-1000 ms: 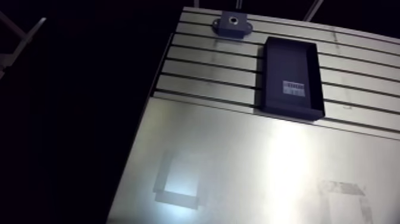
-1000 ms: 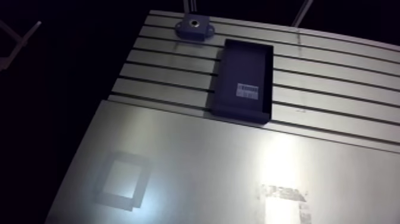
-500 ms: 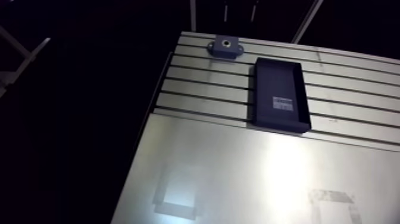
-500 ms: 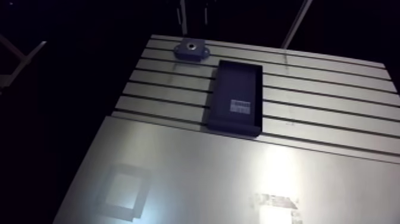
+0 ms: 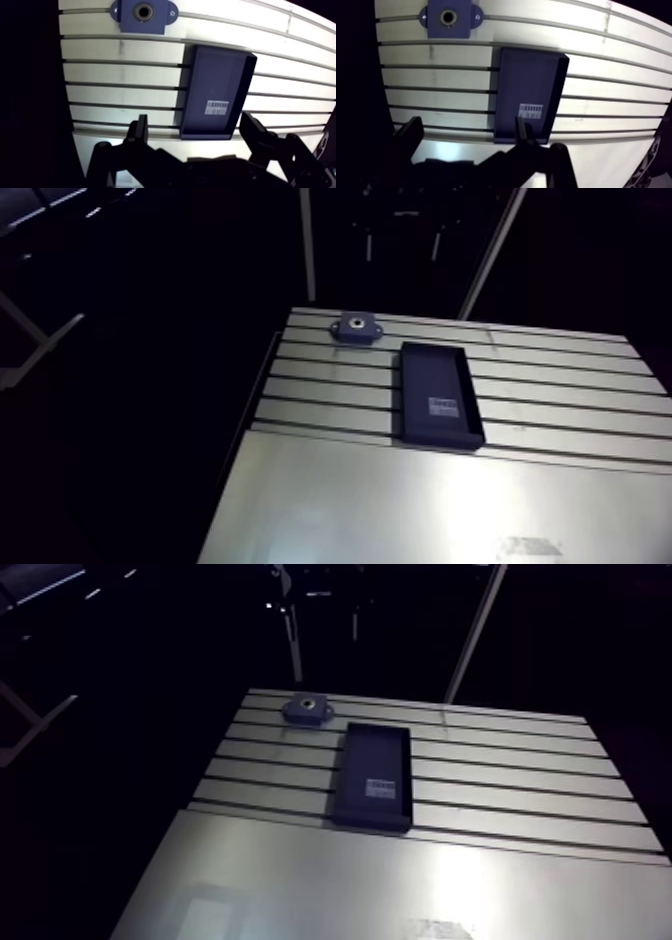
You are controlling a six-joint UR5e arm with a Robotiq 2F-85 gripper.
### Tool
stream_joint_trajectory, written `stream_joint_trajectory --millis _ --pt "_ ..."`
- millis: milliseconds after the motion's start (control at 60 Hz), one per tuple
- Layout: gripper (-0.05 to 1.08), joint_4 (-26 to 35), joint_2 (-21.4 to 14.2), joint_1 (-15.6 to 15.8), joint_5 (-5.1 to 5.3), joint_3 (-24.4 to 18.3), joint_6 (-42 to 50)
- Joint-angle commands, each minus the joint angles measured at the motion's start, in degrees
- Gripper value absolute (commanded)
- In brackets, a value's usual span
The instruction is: Pick up the bearing and press it into the housing until flush.
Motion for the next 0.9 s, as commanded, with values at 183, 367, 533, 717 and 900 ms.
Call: stream_joint_trajectory --millis 183,367,533,717,900 --pt "0.01 2.69 -11.14 -3.29 0.42 3.43 -2.22" --pt "0.01 2.6 -11.8 -4.55 2.07 3.53 -2.38" --pt "0.01 2.84 -12.38 -4.96 2.97 2.83 -2.48" --pt "0.01 3.73 -13.28 -4.96 2.71 3.43 -2.48" --pt "0.01 5.17 -14.46 -4.87 2.54 2.66 -2.48"
